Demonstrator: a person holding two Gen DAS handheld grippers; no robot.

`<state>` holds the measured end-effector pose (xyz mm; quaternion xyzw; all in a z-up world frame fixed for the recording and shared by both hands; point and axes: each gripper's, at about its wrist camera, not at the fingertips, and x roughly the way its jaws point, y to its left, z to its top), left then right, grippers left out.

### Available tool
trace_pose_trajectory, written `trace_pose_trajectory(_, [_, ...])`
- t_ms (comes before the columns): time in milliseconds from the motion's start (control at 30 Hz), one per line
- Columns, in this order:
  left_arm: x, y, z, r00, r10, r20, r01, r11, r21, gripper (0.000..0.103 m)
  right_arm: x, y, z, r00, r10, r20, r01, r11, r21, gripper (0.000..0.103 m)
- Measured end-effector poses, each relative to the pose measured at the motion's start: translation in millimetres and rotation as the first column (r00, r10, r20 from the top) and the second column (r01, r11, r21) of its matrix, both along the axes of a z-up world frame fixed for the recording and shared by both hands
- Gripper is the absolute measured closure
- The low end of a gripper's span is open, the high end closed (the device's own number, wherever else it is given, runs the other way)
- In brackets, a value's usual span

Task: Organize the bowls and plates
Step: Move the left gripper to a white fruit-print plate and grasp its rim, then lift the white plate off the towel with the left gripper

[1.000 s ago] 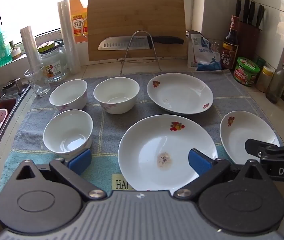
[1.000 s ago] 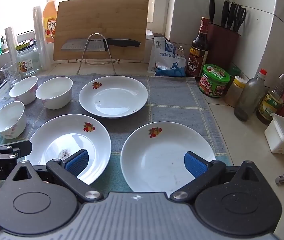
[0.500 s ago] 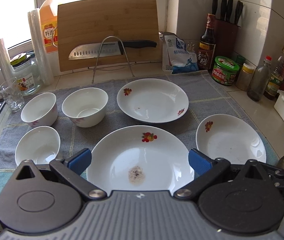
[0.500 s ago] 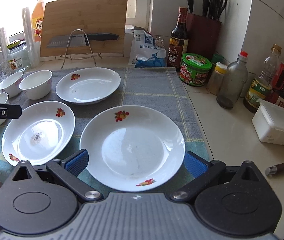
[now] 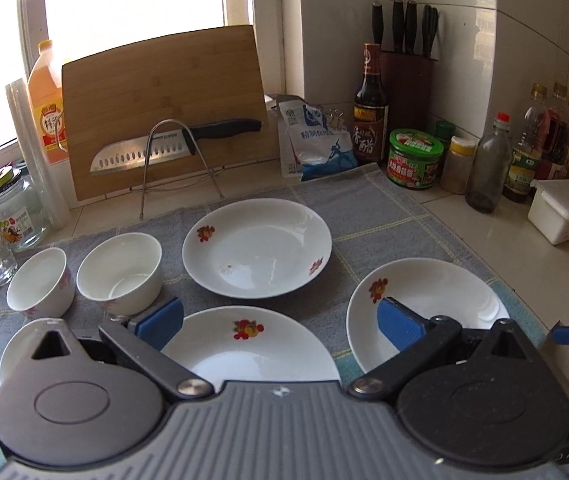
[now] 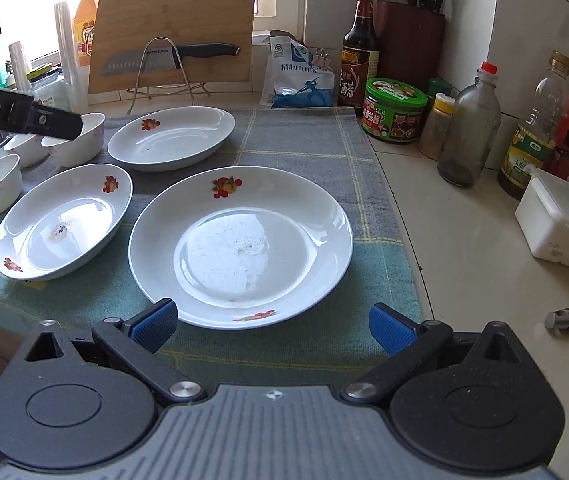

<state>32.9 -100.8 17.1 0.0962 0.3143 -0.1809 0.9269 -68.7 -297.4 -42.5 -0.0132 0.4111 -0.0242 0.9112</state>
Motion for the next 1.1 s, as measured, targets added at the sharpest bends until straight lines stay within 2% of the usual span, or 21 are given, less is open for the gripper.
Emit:
trace_pose_trajectory(133, [13, -12, 1, 0.999, -0.037, 0.032, 0.037, 0.999, 0.013, 0.001, 0, 3, -9, 1.0, 0.006, 0.011, -0.006, 1.0, -0.001, 0.0])
trace_pose_trajectory(333, [45, -25, -11, 0.985, -0.134, -0.114, 0.128, 0.99, -0.056, 0.001, 5, 10, -30, 0.999, 0.033, 0.013, -0.034, 0.999, 0.034, 0.0])
trace_pose_trajectory(533, [61, -52, -25, 0.952, -0.281, -0.12, 0.284, 0.959, 0.009, 0.001, 23, 15, -46, 1.0, 0.016, -0.002, -0.016, 0.999, 0.036, 0.0])
trace_pose_trajectory(700, [78, -75, -35, 0.887, -0.429, -0.17, 0.44, 0.898, 0.03, 0.001, 34, 21, -55, 0.999, 0.041, 0.003, -0.041, 0.999, 0.02, 0.0])
trace_pose_trajectory(833, [91, -93, -45, 0.836, -0.507, -0.212, 0.529, 0.846, 0.062, 0.001, 40, 22, -56, 0.998, 0.051, 0.023, -0.052, 0.998, 0.027, 0.0])
trace_pose_trajectory(1100, [109, -124, -58, 0.7, -0.643, -0.31, 0.688, 0.724, 0.053, 0.001, 37, 19, -60, 0.993, 0.067, 0.096, -0.07, 0.997, 0.034, 0.0])
